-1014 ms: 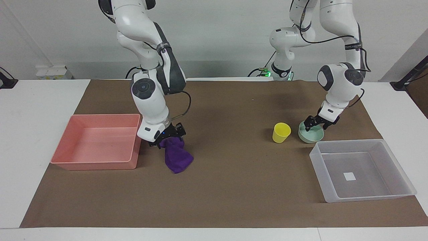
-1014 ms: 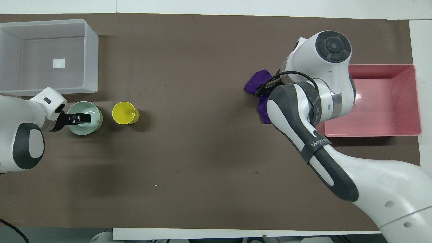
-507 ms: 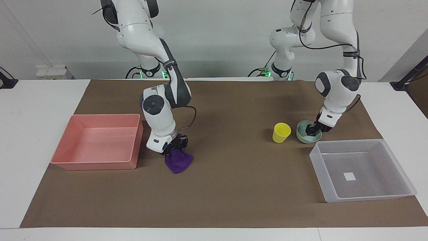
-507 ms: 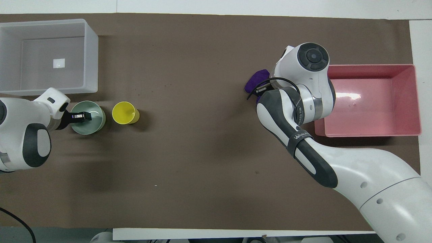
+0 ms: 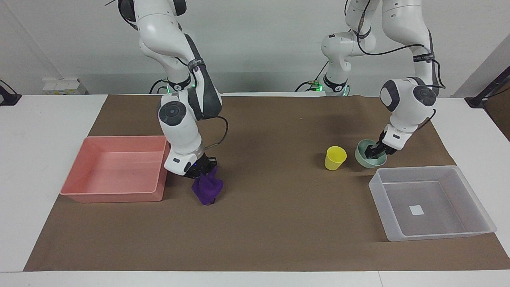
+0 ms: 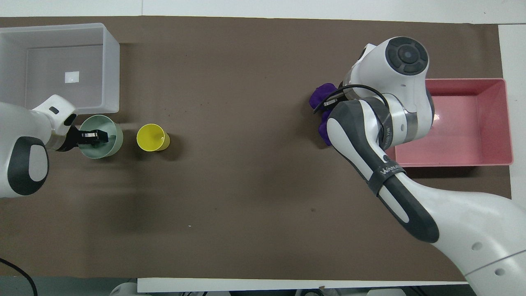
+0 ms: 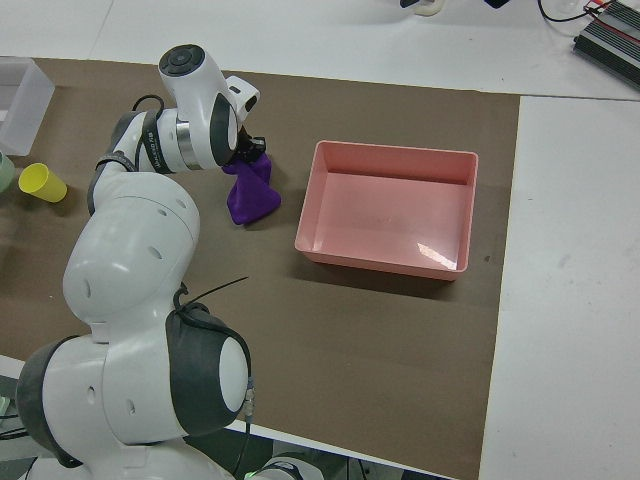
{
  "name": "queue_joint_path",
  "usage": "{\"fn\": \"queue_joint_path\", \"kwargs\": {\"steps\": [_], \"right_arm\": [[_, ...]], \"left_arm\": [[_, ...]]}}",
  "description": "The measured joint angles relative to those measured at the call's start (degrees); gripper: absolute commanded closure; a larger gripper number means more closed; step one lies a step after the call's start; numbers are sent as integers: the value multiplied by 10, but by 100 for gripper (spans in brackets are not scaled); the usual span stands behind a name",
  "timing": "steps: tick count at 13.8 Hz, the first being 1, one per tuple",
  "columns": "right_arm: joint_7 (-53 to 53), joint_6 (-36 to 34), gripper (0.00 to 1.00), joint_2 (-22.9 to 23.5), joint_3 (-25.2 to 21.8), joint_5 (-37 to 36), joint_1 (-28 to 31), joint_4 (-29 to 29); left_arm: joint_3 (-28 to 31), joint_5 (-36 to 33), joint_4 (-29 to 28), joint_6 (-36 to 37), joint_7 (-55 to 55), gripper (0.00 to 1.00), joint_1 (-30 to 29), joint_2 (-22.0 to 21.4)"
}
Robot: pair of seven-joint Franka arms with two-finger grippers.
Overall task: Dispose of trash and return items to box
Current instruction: 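Grasp the bowl with the left gripper while the right gripper grasps the cloth, then carry the bowl to the clear bin while the right gripper carries the cloth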
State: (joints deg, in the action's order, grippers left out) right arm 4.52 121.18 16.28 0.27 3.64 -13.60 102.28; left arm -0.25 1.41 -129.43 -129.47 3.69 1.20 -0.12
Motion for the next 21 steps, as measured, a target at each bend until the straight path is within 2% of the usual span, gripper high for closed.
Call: {"fn": "queue_joint_path", "kwargs": {"steps": [3,5,7,9,11,13,14,16,17,18,19,20,21], "right_arm": [[0,-98,100,-46,0,-19,22,-42],[0,-155,100,-70,0,-32,33,-69],[10,-191,100,-97,-1,-36,61,-76],[41,-210,100,-108,-1,-36,104,-75],[69,-209,100,-108,-2,-36,153,-59],[89,-186,99,-108,-2,-35,179,-21],[91,-166,99,-107,-2,-35,183,3],[97,-101,98,-104,-2,-35,188,62],[98,-59,96,-101,-1,-35,187,91],[98,-25,94,-95,0,-35,187,113],[98,-8,85,-88,0,-35,187,125],[98,-2,67,-82,0,-35,187,132],[98,3,40,-80,0,-35,187,135]], "left_arm": [[4,0,55,99,0,100,-2,-37],[8,0,121,137,0,100,-3,-33],[10,0,191,137,1,100,-15,4],[12,0,270,115,1,100,-32,80],[13,0,336,67,0,100,-44,170],[13,0,363,6,0,100,-50,241],[12,0,369,-17,0,100,-50,266],[12,0,372,-37,0,99,-50,289],[12,0,368,-41,0,94,-50,292],[12,0,357,-57,0,76,-50,293],[12,0,341,-77,0,62,-50,294],[12,0,329,-92,-1,55,-50,294],[12,0,323,-101,-1,50,-50,295]]}}
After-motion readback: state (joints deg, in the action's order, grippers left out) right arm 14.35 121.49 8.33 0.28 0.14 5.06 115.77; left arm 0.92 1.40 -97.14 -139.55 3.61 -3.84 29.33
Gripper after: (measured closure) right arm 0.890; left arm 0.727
